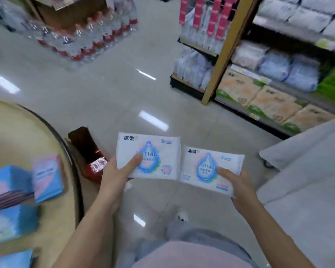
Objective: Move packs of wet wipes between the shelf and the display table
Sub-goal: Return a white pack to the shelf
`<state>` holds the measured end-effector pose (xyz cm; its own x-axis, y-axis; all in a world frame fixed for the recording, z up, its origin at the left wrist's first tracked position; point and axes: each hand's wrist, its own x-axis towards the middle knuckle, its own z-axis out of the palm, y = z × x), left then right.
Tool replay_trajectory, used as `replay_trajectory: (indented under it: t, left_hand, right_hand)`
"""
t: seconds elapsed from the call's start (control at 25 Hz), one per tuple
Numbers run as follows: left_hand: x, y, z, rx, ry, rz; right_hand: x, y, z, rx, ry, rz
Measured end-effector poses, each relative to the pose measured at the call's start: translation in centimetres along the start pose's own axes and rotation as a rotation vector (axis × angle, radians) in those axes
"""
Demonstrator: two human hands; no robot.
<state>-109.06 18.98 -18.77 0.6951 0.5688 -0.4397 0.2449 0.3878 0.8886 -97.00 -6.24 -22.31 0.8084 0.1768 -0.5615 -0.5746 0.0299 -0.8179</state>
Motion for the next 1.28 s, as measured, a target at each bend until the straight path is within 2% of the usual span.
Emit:
replay_trajectory:
  t: [0.16, 0.32, 0.52, 0.76, 1.04, 1.16, 1.28]
  left_hand:
    - [4.3, 1.0, 9.2, 0.055, -0.11, -0.07]
    - [9.2, 1.7, 14.3, 0.07, -0.182, -0.128]
    - [19.9, 5.6, 21.1, 0.125, -0.286, -0.058]
    - [33.4, 15.5, 33.2, 0.172, -0.454, 0.04]
    - [42.2, 23.1, 48.2, 0.143, -0.565, 0.162]
    - [45.2, 24.1, 54.8, 0.127, -0.564, 0.182]
    - [47.8, 25.4, 61.0, 0.048, -0.554, 0.195]
  right_hand:
    - [5.5, -6.5, -4.1, 0.093, 0.083, -0.085]
    - [11.1, -11.2, -6.0, 0.143, 0.136, -0.133]
    - [19.1, -16.0, -6.7, 0.191, 0.232, -0.159]
    - [27.9, -24.4, -6.9, 0.25, 0.295, -0.213]
    - [37.2, -33.5, -10.0, 0.317, 0.382, -0.27]
    - [42.4, -39.7, -13.2, 0.29, 0.353, -0.348]
    - [47.9, -48.9, -16.9, 0.237, 0.288, -0.476]
